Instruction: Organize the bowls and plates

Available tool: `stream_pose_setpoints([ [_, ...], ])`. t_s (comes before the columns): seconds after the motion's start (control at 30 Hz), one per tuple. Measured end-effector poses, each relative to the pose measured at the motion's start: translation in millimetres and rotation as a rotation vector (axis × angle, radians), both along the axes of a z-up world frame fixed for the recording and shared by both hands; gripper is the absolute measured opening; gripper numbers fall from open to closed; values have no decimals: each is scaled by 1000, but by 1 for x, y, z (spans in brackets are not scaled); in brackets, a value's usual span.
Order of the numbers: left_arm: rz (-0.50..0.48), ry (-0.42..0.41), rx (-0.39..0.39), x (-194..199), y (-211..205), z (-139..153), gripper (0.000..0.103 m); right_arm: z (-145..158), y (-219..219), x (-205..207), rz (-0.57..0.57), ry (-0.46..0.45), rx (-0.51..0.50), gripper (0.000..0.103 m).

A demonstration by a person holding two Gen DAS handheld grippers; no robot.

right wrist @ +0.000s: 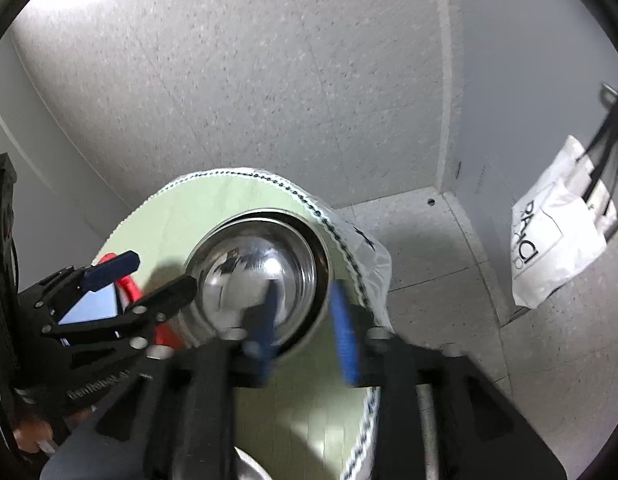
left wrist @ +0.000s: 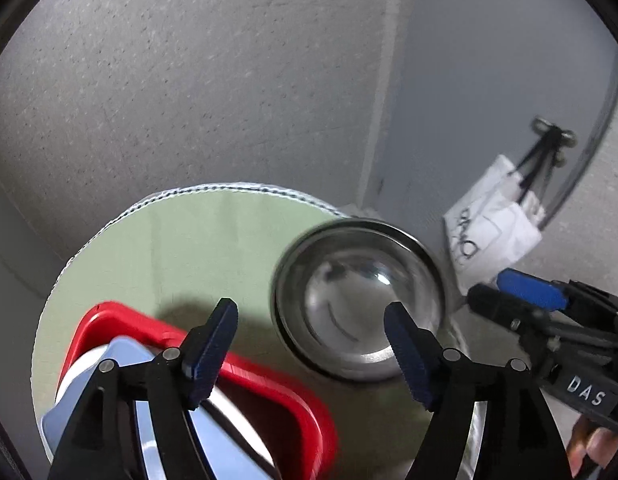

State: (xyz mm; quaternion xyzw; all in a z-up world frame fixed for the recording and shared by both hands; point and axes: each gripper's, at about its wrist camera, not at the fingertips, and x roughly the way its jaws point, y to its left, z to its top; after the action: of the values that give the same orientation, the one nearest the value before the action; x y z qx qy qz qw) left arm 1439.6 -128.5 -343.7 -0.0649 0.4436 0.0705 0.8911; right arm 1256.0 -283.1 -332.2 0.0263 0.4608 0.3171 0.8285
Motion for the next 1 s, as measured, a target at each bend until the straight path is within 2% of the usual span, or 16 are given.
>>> stream_pose_setpoints([
  [0.17, -109, 10, 8, -37, -28, -9, 74, -16, -21, -42, -5, 71, 14, 51],
  [0.3, -192, 36, 66, -62, -49, -26, 73, -40, -34, -76, -10, 147, 19, 51],
  [0.5, -249, 80, 98, -101, -64, -32, 73, -75, -40, -106, 0, 280, 48, 51],
  [0.57, -253, 83, 132, -107, -70, -33, 73, -85, -41, -112, 11, 316, 72, 41],
  [0.6, -257, 83, 136, -108, -72, -34, 73, -89, -43, -114, 10, 327, 77, 26],
  [0.63, -260, 85, 137, -113, -77, -33, 73, -93, -46, -115, 13, 340, 98, 16],
  [0.7, -272, 84, 134, -117, -83, -31, 73, -96, -50, -117, 6, 345, 116, 8],
  [0.83, -306, 98, 145, -123, -89, -30, 73, -105, -63, -115, -11, 382, 192, 7],
  [0.9, -319, 111, 139, -129, -87, -29, 68, -109, -69, -114, -20, 401, 226, 7],
  [0.97, -339, 131, 130, -125, -89, -31, 52, -110, -71, -114, -20, 404, 243, 7],
  [1.0, -342, 139, 126, -123, -89, -32, 47, -110, -72, -115, -19, 404, 247, 7],
])
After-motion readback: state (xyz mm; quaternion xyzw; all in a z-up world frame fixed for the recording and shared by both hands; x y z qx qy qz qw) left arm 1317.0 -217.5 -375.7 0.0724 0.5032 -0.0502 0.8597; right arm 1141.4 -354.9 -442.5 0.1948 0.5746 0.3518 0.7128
